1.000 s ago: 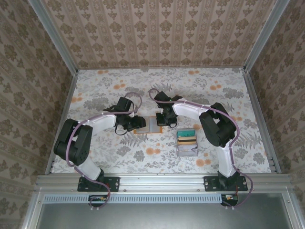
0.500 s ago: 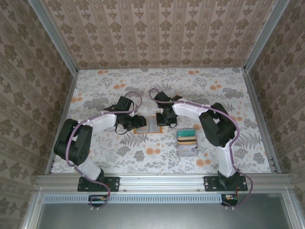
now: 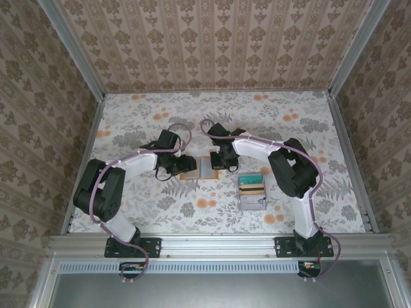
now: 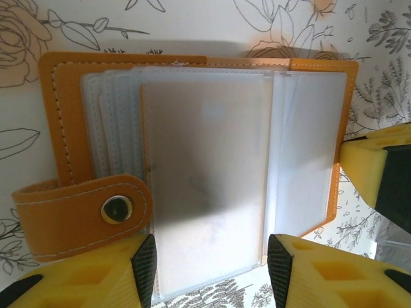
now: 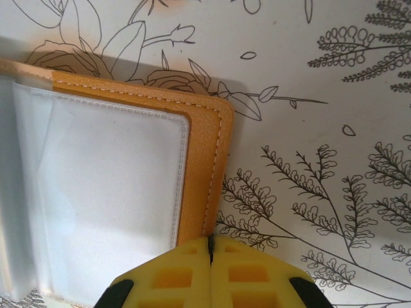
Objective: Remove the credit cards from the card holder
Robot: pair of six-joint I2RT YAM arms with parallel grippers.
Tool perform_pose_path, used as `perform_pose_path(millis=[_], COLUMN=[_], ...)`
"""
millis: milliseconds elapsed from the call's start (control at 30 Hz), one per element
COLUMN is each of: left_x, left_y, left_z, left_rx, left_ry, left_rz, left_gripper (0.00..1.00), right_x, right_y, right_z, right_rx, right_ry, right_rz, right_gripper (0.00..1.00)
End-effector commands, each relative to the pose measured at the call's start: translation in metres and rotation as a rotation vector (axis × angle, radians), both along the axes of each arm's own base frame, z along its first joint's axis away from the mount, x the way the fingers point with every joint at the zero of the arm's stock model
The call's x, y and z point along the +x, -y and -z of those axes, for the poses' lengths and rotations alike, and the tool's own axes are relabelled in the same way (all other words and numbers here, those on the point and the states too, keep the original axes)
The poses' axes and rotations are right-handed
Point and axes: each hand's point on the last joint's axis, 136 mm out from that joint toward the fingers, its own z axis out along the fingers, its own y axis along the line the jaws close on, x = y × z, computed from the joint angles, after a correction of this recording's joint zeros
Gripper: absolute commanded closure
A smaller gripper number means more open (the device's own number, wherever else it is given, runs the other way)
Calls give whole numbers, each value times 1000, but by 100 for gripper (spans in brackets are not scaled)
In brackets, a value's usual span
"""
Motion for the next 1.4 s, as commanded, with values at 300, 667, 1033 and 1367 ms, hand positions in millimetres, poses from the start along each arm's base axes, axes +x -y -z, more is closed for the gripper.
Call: perform_pose_path(millis=[300, 667, 1033, 1367], left_x=[-3, -1, 4, 9], left_y=[4, 27, 31, 37], left_z=[10, -4, -16, -33], left_rx=[-8, -110, -111, -131], left_ry=[-31, -24, 7, 38], left_rz=[12, 49, 59, 76], left_gripper=[49, 49, 35, 33], right_x=[-15, -14, -13, -10], right_y=[-4, -5, -5, -4], right_z=[18, 18, 17, 16], right_rx=[-7, -7, -4, 0], right_ry=[-66, -66, -61, -53], right_rz=[-6, -6, 0, 5], right_gripper=[100, 100, 100, 100])
